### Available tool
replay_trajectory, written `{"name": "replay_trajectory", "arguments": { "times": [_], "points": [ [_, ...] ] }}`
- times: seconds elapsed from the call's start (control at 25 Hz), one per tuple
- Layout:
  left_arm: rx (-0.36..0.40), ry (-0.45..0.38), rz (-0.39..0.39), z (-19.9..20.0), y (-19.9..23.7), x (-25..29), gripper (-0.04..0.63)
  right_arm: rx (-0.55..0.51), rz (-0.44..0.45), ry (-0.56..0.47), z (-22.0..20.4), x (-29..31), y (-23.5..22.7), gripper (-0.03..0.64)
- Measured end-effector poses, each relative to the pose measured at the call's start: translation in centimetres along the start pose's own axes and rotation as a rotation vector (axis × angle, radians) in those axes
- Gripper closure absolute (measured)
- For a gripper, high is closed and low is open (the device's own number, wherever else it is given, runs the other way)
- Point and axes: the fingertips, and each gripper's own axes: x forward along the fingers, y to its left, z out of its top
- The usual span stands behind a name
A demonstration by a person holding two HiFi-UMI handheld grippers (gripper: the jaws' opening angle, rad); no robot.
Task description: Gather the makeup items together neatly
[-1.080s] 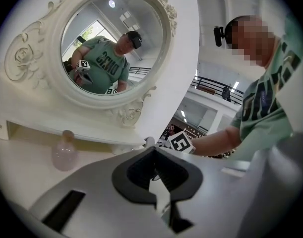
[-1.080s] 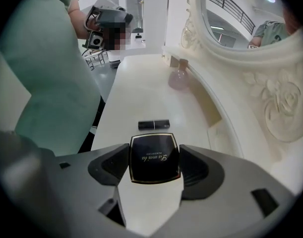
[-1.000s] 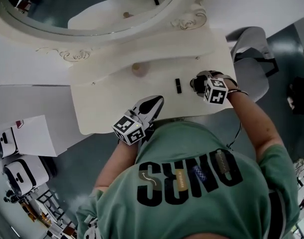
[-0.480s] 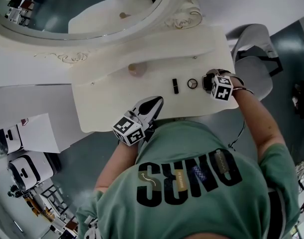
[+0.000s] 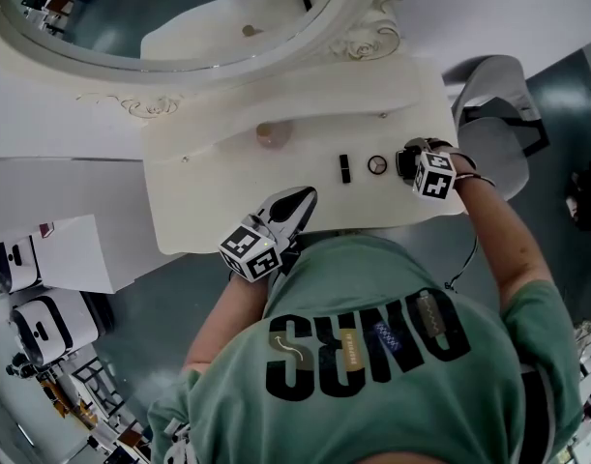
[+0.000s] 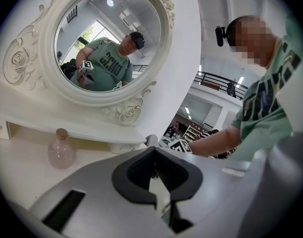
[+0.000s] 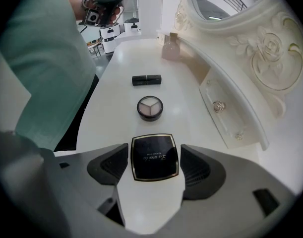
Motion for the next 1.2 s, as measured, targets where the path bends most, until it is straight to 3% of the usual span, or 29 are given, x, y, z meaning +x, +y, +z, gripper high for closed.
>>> {"name": "replay_trajectory", "arguments": {
  "times": [0.16,0.24,0.36,0.56,0.68,0.8,0.92,1.08,1.2],
  "points": [
    [0.021,-0.027,-0.008,0.7,-0.6,-0.8,0.592,0.036,-0.058,-0.036,0.7,-2.2,-0.2,0.291],
    [0.029,-0.038,-0.023,1.0,-0.9,-1.2,0.592,0.109,-0.094,-0.092,1.3,-3.9,-0.4,0.291],
    [0.043,-0.043,-0.062,1.4,-1.6,-1.9,0.592,0.356,-0.133,-0.276,2.6,-7.0,-0.5,0.309],
    [0.072,-0.054,-0.137,1.9,-2.7,-3.9,0.592,0.886,-0.176,-0.722,4.5,-13.9,0.1,0.429],
    [0.087,-0.061,-0.188,2.5,-3.4,-5.2,0.592,1.07,-0.19,-0.926,5.5,-17.3,1.2,0.51],
    [0.102,-0.062,-0.206,3.1,-3.9,-5.4,0.592,1.059,-0.285,-0.926,5.6,-18.9,2.3,0.612],
    [0.116,-0.072,-0.187,2.9,-4.8,-4.9,0.592,0.985,-0.348,-0.846,4.8,-19.6,2.8,0.621],
    [0.149,-0.092,-0.129,2.7,-6.0,-3.6,0.592,0.907,-0.337,-0.808,3.5,-20.4,2.4,0.623],
    [0.134,-0.123,-0.044,2.2,-6.3,-2.2,0.592,0.865,-0.286,-0.798,2.5,-20.6,2.4,0.623]
  ]
}}
